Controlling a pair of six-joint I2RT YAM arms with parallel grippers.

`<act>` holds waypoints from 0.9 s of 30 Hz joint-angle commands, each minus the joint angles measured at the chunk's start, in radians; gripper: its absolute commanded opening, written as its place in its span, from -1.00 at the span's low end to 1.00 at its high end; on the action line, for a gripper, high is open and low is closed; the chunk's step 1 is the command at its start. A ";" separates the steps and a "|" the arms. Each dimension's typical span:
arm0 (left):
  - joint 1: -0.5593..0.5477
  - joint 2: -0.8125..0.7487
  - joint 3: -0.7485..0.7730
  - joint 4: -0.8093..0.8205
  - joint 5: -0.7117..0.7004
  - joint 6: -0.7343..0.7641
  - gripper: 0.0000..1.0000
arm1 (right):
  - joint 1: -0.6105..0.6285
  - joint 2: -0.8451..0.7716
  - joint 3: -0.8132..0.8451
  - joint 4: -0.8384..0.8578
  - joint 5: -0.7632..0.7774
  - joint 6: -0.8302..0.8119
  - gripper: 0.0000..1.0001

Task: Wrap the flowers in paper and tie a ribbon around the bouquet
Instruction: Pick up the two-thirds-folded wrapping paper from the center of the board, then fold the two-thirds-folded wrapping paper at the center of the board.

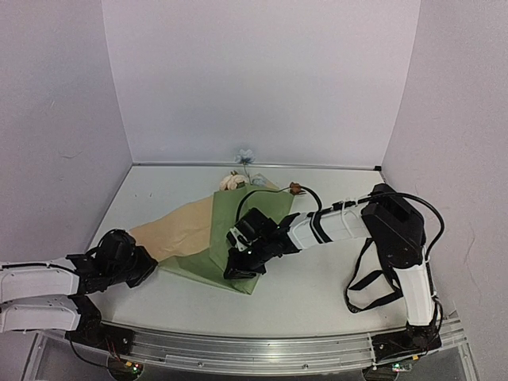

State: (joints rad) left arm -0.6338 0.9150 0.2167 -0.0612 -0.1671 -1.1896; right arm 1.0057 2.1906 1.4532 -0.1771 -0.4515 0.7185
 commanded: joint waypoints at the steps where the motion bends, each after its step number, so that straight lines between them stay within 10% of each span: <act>1: 0.003 -0.050 0.076 0.027 0.041 0.167 -1.00 | 0.013 0.027 0.038 -0.063 0.070 -0.006 -0.68; 27: -0.018 0.061 0.377 0.137 0.418 0.401 -1.00 | 0.079 0.128 0.233 -0.401 0.353 -0.050 -0.61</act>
State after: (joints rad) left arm -0.6491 0.9696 0.5216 0.0081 0.2209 -0.7847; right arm 1.0797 2.2614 1.6765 -0.4722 -0.2024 0.6802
